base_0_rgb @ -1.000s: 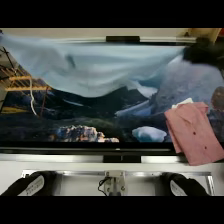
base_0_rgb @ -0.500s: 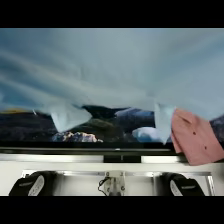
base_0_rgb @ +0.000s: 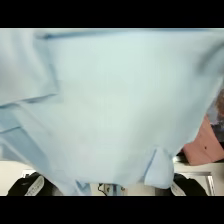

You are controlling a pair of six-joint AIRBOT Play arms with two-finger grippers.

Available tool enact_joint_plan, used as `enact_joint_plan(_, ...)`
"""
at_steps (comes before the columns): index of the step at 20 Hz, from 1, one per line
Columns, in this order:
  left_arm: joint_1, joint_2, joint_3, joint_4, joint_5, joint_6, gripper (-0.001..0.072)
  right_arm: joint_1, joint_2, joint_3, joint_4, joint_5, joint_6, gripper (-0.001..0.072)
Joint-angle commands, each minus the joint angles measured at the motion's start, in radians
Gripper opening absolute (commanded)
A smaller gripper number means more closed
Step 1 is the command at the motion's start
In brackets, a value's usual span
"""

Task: Fold the shirts.

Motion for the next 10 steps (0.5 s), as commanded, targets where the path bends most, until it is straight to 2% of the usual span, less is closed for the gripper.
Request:
enact_joint_plan(1,-0.010,-0.140,-0.189,0.013,-0.015,0.045,0.0028,-0.001,-0.266,-0.053,0.037,0.057,0.006,0.0047)
enact_joint_plan(4,-0.065,-0.320,-0.324,0.013,0.138,0.060,0.0028,-0.001,-0.536,-0.081,0.119,-0.038,0.024,0.0047)
enact_joint_plan(6,-0.105,-0.472,-0.324,0.013,0.256,0.059,0.0028,-0.001,-0.667,-0.081,0.151,-0.122,0.054,0.0047)
enact_joint_plan(10,-0.167,-0.723,-0.265,0.004,0.481,0.043,0.0028,-0.001,-0.783,-0.081,0.167,-0.349,0.084,0.0047)
